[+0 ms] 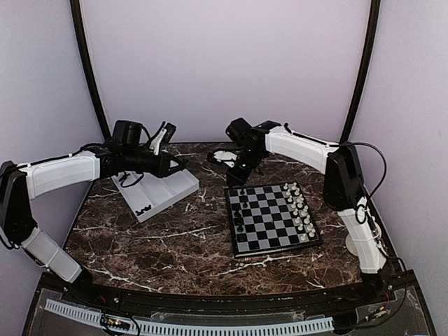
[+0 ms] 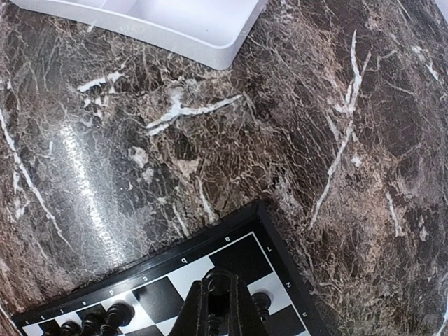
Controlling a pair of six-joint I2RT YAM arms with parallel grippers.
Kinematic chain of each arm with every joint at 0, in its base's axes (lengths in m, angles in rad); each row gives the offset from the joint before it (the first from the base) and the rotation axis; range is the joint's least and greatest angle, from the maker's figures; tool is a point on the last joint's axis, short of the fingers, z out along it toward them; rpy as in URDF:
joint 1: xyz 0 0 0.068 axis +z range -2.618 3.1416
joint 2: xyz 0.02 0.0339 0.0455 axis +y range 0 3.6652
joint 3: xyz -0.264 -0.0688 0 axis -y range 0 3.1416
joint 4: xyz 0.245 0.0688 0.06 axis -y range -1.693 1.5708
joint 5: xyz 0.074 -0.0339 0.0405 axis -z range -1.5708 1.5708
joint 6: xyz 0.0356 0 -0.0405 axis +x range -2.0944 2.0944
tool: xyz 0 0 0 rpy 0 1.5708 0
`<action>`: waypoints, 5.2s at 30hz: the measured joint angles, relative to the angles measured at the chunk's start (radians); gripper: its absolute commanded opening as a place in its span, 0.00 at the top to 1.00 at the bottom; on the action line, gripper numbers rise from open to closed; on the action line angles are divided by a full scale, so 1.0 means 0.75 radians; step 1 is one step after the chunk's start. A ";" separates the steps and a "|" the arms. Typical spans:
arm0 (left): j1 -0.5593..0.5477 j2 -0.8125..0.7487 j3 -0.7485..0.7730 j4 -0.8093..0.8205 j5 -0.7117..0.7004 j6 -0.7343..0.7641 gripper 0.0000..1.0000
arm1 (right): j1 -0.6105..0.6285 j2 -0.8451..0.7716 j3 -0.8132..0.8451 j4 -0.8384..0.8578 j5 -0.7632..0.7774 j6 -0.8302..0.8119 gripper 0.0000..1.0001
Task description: Set up the chess pieces on the board
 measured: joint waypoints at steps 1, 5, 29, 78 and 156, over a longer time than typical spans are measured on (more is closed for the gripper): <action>0.000 0.000 0.000 0.001 -0.001 0.000 1.00 | 0.005 0.003 0.002 -0.006 0.019 -0.001 1.00; 0.001 0.000 0.000 0.000 -0.012 -0.002 1.00 | 0.015 0.011 0.009 -0.017 0.068 -0.003 1.00; 0.008 0.000 0.000 -0.001 -0.019 -0.009 0.99 | 0.016 0.081 0.020 -0.020 0.108 0.007 0.92; 0.008 0.001 0.000 -0.005 -0.008 -0.009 0.99 | 0.016 0.097 0.029 0.002 0.155 0.040 0.65; -0.159 0.414 0.217 -0.318 0.683 -0.036 0.73 | 0.310 -0.474 -0.450 0.030 0.077 -0.633 0.98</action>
